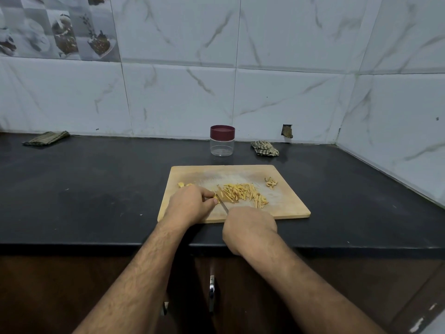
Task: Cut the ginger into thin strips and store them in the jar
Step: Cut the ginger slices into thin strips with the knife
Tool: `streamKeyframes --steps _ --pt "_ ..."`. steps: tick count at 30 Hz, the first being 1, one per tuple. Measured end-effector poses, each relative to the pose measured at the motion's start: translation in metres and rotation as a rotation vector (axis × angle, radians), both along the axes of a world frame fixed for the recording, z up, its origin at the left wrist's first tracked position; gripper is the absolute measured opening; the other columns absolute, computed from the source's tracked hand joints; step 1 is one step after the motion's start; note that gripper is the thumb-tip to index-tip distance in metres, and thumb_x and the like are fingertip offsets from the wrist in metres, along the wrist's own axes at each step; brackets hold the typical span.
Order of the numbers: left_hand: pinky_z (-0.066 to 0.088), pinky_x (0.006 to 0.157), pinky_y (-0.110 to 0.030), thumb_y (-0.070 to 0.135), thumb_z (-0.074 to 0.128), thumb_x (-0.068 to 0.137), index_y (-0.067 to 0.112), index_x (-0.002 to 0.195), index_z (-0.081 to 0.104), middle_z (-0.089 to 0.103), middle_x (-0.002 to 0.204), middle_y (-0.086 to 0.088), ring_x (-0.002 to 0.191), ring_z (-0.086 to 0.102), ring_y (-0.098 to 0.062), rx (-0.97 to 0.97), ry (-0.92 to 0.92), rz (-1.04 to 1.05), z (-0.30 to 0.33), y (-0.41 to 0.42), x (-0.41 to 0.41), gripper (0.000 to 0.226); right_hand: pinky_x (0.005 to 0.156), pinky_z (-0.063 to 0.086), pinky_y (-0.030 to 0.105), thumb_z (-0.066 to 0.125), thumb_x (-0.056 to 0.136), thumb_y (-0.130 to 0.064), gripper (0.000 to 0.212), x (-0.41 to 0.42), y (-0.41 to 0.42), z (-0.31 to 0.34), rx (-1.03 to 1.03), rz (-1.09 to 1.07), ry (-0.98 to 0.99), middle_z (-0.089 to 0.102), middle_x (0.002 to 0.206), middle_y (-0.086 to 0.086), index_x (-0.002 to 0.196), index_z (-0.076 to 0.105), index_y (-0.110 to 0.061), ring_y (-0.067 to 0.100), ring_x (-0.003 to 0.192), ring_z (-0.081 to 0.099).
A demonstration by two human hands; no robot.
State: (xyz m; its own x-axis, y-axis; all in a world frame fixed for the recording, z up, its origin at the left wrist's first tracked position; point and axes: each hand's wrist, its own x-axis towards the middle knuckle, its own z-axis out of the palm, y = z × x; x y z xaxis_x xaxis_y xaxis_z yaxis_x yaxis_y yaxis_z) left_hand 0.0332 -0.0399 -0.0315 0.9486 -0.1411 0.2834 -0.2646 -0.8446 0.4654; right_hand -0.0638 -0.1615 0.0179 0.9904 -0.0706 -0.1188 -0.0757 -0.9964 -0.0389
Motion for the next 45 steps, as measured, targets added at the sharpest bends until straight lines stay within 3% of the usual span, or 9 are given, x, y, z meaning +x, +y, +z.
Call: streamKeyframes --steps 4,12,18,21,28,37,41,43,45 --pt "0.047 0.076 -0.029 0.041 0.061 0.093 0.029 0.119 0.072 0.074 0.097 0.006 0.092 0.064 -0.018 -0.005 0.004 -0.003 0.0 0.0 0.001 0.03 0.069 0.042 0.034 0.052 0.097 -0.015 0.028 -0.015 -0.008 -0.006 0.011 -0.022 -0.022 0.061 0.118 0.004 0.124 0.06 -0.018 0.023 0.102 0.059" --pt "0.048 0.077 -0.027 0.041 0.063 0.092 0.032 0.12 0.07 0.066 0.084 0.013 0.084 0.059 -0.01 -0.013 -0.006 0.01 -0.004 0.002 0.005 0.03 0.077 0.048 0.035 0.058 0.095 -0.015 0.037 -0.001 -0.008 0.001 0.047 -0.019 -0.036 0.062 0.124 0.005 0.131 0.057 -0.016 0.025 0.11 0.06" --pt "0.039 0.065 -0.027 0.039 0.062 0.092 0.031 0.119 0.071 0.072 0.09 0.003 0.077 0.059 -0.017 -0.019 -0.008 -0.011 -0.003 0.001 0.003 0.029 0.072 0.045 0.033 0.052 0.096 -0.018 0.025 -0.001 -0.012 0.0 0.076 -0.025 -0.096 0.065 0.114 0.005 0.119 0.063 -0.015 0.023 0.099 0.061" --pt "0.045 0.07 -0.027 0.039 0.063 0.091 0.03 0.12 0.071 0.07 0.084 0.006 0.078 0.059 -0.014 -0.025 -0.005 -0.003 -0.003 0.001 0.003 0.031 0.076 0.045 0.034 0.05 0.097 -0.017 0.027 0.001 -0.008 0.003 0.085 -0.003 -0.09 0.064 0.118 0.006 0.121 0.061 -0.013 0.025 0.103 0.061" --pt "0.051 0.086 -0.032 0.039 0.063 0.091 0.028 0.12 0.071 0.074 0.107 0.008 0.1 0.066 -0.015 -0.029 -0.016 0.001 -0.006 0.002 0.003 0.032 0.076 0.041 0.034 0.049 0.097 -0.018 0.024 0.006 -0.005 0.003 0.057 0.01 -0.086 0.066 0.114 0.003 0.117 0.063 -0.016 0.023 0.102 0.06" --pt "0.036 0.062 -0.028 0.038 0.061 0.092 0.032 0.112 0.075 0.057 0.06 0.015 0.067 0.053 -0.013 -0.008 -0.037 -0.009 -0.005 0.001 0.003 0.025 0.074 0.04 0.033 0.048 0.101 -0.026 0.023 0.009 -0.006 0.001 0.055 0.014 -0.13 0.065 0.112 0.003 0.116 0.062 -0.017 0.023 0.1 0.06" --pt "0.048 0.073 -0.029 0.038 0.062 0.092 0.029 0.115 0.073 0.074 0.091 0.01 0.088 0.065 -0.016 -0.033 -0.028 -0.017 -0.005 0.001 0.002 0.027 0.075 0.041 0.035 0.046 0.102 -0.026 0.024 0.011 -0.006 -0.002 0.039 0.018 -0.115 0.064 0.114 0.003 0.118 0.061 -0.017 0.023 0.102 0.06" --pt "0.046 0.069 -0.029 0.037 0.063 0.091 0.03 0.102 0.077 0.072 0.08 0.011 0.081 0.063 -0.018 -0.037 -0.017 -0.02 -0.005 0.002 0.002 0.019 0.075 0.041 0.035 0.046 0.102 -0.026 0.024 0.012 -0.007 -0.001 0.043 0.021 -0.108 0.064 0.114 0.003 0.119 0.06 -0.017 0.023 0.103 0.06" --pt "0.035 0.056 -0.029 0.035 0.062 0.092 0.028 0.07 0.069 0.053 0.054 0.009 0.063 0.052 -0.018 -0.028 -0.018 -0.028 -0.005 0.002 0.0 0.024 0.075 0.041 0.035 0.046 0.102 -0.027 0.024 0.012 -0.007 -0.002 0.036 0.026 -0.109 0.064 0.114 0.003 0.119 0.06 -0.017 0.022 0.101 0.06"
